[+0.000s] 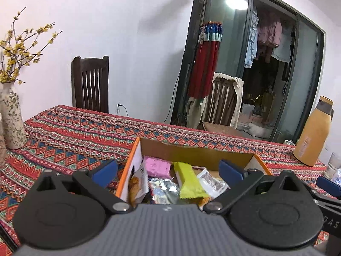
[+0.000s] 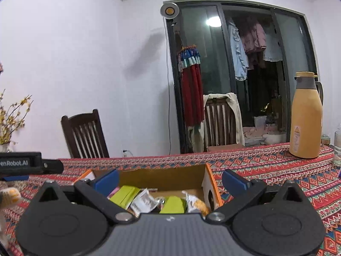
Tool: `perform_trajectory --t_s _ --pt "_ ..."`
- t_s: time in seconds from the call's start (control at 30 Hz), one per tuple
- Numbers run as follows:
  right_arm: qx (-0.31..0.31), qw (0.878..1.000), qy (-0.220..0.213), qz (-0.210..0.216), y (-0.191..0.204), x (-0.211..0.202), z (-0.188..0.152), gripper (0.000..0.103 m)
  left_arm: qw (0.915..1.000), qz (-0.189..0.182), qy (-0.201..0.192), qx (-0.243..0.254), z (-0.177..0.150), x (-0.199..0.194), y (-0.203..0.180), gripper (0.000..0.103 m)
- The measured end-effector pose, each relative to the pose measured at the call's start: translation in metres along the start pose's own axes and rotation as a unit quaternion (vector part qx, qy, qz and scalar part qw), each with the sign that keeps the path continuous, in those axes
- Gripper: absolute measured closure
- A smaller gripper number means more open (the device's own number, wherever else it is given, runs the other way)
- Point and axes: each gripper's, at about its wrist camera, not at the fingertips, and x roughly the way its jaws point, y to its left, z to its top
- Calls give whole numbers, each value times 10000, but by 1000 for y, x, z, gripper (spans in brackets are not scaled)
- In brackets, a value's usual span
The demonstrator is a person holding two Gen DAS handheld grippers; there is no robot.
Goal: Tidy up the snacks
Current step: 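Move both open grippers back to the snack pile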
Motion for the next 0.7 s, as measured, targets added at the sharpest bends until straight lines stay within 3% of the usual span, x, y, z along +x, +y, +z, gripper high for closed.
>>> perform_trajectory --t_s 0.37,0.7 --pt "18 9981 591 163 6 -46 -39 0 9987 15 445 234 -38 -30 31 0" --pt "64 9909 1337 163 13 -41 -87 0 9966 -92 788 224 -83 -24 59 0"
